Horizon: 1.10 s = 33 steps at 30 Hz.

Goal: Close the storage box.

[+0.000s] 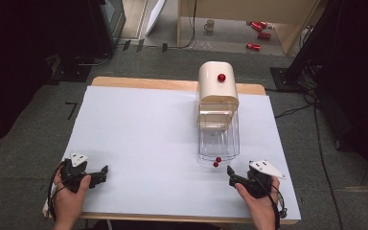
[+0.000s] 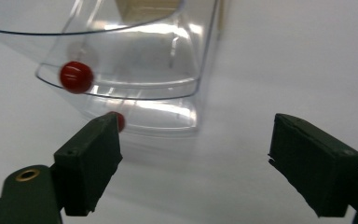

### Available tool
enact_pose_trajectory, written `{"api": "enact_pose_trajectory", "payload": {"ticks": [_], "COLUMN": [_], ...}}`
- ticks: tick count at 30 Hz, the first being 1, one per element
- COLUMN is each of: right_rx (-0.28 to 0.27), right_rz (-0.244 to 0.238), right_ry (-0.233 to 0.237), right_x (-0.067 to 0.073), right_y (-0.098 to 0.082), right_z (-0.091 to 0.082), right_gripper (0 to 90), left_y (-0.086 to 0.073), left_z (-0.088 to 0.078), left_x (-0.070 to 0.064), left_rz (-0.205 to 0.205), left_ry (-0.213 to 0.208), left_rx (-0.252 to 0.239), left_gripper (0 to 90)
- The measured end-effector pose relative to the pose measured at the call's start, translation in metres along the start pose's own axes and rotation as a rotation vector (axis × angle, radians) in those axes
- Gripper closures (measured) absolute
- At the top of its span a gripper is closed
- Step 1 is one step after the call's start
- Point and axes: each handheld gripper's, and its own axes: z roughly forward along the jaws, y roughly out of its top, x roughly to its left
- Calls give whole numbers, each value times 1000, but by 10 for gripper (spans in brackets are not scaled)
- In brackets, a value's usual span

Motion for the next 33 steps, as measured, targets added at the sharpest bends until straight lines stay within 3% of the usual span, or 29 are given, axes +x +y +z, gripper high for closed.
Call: {"api": "enact_pose_trajectory", "payload": {"ticks": [7, 10, 11, 14, 18, 22, 33], "right_rx": [4, 5, 5, -12, -15, -15, -19], "right_rz": [-14, -12, -12, 0, 15, 6, 24], "right_ry": [85, 98, 98, 104, 127, 125, 86], "right_x": [19, 29, 29, 34, 36, 41, 47], "right_y": [3, 4, 4, 6, 7, 7, 10], "right_z": [2, 4, 4, 5, 5, 7, 11], "right_gripper": [368, 473, 473, 610, 696, 746, 757], "left_y": [0, 0, 0, 0, 0, 0, 0], "left_z": [0, 0, 0, 0, 0, 0, 0], "left_x": [0, 0, 0, 0, 0, 0, 0], "left_rz": [0, 0, 0, 1, 1, 0, -1], "left_ry": [0, 1, 1, 1, 1, 1, 0], "left_rx": [0, 0, 0, 0, 0, 0, -1], "left_gripper": [0, 0, 0, 0, 0, 0, 0]}}
